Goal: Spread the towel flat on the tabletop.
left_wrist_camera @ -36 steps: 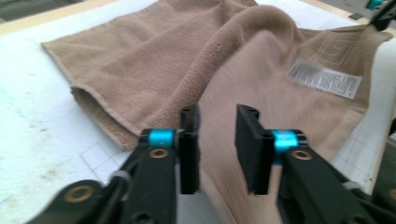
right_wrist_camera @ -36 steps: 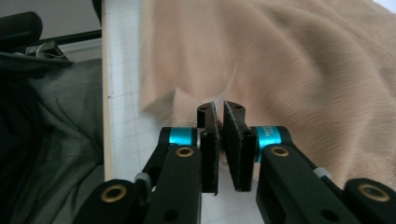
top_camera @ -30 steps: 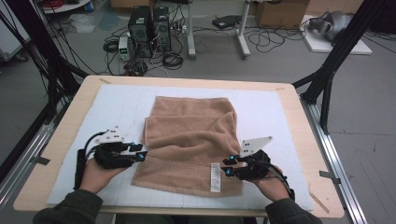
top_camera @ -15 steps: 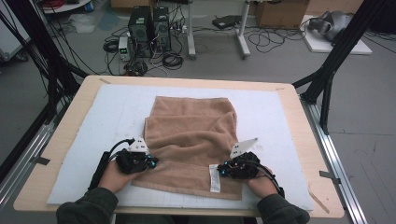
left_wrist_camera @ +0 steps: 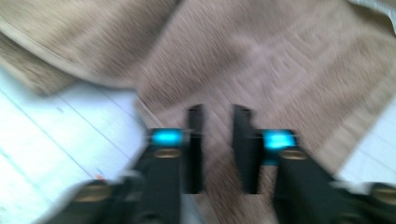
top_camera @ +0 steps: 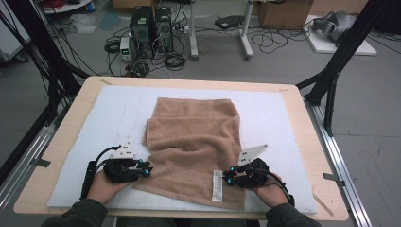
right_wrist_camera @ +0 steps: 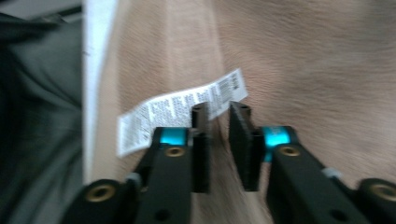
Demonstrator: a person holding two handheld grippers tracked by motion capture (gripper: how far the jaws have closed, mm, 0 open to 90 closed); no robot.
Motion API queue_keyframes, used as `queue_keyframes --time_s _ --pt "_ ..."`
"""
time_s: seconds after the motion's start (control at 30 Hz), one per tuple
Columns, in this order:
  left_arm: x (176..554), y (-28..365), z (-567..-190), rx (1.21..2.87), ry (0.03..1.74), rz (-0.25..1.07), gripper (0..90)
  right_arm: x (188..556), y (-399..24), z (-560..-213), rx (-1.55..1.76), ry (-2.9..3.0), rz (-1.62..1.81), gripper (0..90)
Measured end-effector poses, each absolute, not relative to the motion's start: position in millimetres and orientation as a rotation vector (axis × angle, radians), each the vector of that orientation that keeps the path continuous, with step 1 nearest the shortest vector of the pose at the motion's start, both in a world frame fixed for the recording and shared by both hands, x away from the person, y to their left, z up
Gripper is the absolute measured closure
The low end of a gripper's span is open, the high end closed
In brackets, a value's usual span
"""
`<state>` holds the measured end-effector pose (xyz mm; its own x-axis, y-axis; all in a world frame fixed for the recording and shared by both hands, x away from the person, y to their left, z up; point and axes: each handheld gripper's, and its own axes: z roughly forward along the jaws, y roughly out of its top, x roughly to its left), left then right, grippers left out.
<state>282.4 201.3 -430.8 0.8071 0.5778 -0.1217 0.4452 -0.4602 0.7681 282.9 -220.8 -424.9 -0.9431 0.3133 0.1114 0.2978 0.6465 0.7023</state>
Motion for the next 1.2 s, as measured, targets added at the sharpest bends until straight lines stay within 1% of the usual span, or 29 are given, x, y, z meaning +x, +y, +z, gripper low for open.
queue_keyframes --time_s 0.03,0.07,0.1,0.13,0.17,0.2,0.27,0.3,0.33,0.37,0.4,0.43,0.47,0.57,0.7,0.93,1.2 --pt "285.2 199.3 -430.3 2.126 0.755 0.193 59.3 285.0 -221.4 -424.4 0.542 2.817 1.196 67.2" --pt "289.7 195.7 -429.9 2.137 0.762 0.196 56.2 287.8 -222.3 -423.8 0.558 2.807 1.207 65.5" --pt "292.8 193.1 -429.9 2.144 0.767 0.2 51.4 291.6 -222.4 -423.3 0.56 2.794 1.206 63.7" --pt "296.8 189.8 -429.8 2.154 0.764 0.205 49.3 294.0 -221.8 -423.5 0.564 2.789 1.199 63.2" --pt "300.6 186.4 -430.1 2.163 0.76 0.21 49.5 297.4 -220.6 -424.6 0.562 2.792 1.176 62.7" --pt "304.4 183.0 -431.3 2.167 0.763 0.201 50.6 301.2 -219.1 -427.3 0.559 2.808 1.143 61.5" --pt "311.2 177.2 -437.2 2.209 0.773 0.174 57.0 308.0 -216.4 -436.0 0.581 2.847 1.09 61.3" --pt "310.6 175.1 -438.8 2.216 0.762 0.208 60.0 308.7 -216.8 -437.3 0.582 2.833 1.116 63.2" --pt "309.3 174.4 -438.8 2.227 0.753 0.243 67.8 308.2 -216.9 -437.2 0.597 2.829 1.113 65.7" --pt "308.5 174.2 -439.2 2.224 0.751 0.242 73.1 307.9 -216.8 -437.4 0.598 2.825 1.11 68.7" --pt "307.6 174.7 -438.7 2.23 0.753 0.261 79.0 307.5 -216.9 -437.6 0.603 2.822 1.113 75.7" --pt "307.1 175.2 -438.8 2.228 0.75 0.257 85.0 308.0 -216.6 -438.2 0.595 2.838 1.132 80.8" --pt "306.2 175.7 -438.9 2.226 0.751 0.25 86.6 308.1 -215.9 -438.4 0.58 2.842 1.139 84.3" --pt "304.3 176.0 -438.6 2.234 0.734 0.256 87.9 309.2 -215.5 -438.1 0.56 2.86 1.143 86.2" --pt "297.1 181.0 -435.0 2.228 0.736 0.253 88.2 307.2 -216.2 -436.3 0.553 2.864 1.159 86.4" --pt "269.9 204.6 -425.5 2.226 0.731 0.304 88.2 295.5 -209.9 -428.0 0.465 2.867 1.218 86.4" --pt "231.1 214.7 -418.3 2.205 0.674 0.318 88.2 275.0 -196.4 -421.4 0.359 2.893 1.235 86.4"
